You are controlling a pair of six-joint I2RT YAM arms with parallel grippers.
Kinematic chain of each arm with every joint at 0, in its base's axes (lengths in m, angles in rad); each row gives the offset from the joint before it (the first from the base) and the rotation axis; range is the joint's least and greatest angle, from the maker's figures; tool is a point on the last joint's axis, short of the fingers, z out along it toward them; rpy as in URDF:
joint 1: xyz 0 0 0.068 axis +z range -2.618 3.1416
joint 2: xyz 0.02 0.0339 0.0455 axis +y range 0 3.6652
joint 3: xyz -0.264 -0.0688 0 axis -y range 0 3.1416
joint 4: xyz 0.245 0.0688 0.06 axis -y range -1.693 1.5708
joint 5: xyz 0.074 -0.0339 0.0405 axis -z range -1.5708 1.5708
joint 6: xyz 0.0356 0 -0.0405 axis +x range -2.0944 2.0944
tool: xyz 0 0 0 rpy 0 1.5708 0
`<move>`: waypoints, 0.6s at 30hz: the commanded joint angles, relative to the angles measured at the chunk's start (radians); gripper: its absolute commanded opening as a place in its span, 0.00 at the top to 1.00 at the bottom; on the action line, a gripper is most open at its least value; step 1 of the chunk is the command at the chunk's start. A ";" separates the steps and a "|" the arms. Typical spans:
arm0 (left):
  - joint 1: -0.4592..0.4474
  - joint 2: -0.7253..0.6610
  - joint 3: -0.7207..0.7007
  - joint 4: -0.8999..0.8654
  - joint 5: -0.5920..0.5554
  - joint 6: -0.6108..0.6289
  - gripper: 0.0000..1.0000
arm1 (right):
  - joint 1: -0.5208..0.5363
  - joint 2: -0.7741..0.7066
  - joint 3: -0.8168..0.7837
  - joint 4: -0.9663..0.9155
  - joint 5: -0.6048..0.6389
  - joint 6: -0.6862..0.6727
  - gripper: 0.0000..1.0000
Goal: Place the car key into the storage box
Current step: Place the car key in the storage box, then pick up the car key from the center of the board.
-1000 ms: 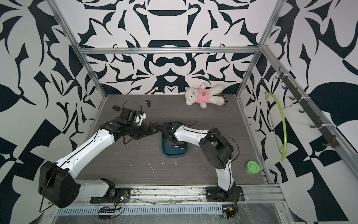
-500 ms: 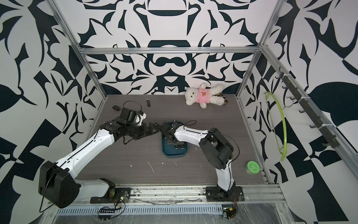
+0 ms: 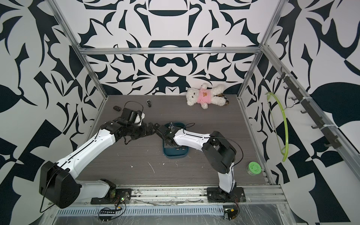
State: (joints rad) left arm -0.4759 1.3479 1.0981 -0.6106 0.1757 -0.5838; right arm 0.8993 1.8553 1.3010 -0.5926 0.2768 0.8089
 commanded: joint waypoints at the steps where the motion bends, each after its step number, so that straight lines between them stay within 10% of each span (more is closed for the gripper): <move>1: 0.012 0.065 0.056 -0.002 -0.096 -0.021 0.01 | 0.002 -0.106 -0.011 0.043 0.018 -0.024 0.67; 18: 0.047 0.608 0.463 -0.158 -0.195 -0.227 0.27 | -0.039 -0.390 -0.101 0.132 0.066 -0.136 0.00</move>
State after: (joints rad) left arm -0.4278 1.9106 1.5219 -0.7029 0.0189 -0.7731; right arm 0.8730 1.5131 1.2011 -0.4950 0.3141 0.7044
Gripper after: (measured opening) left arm 0.740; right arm 0.990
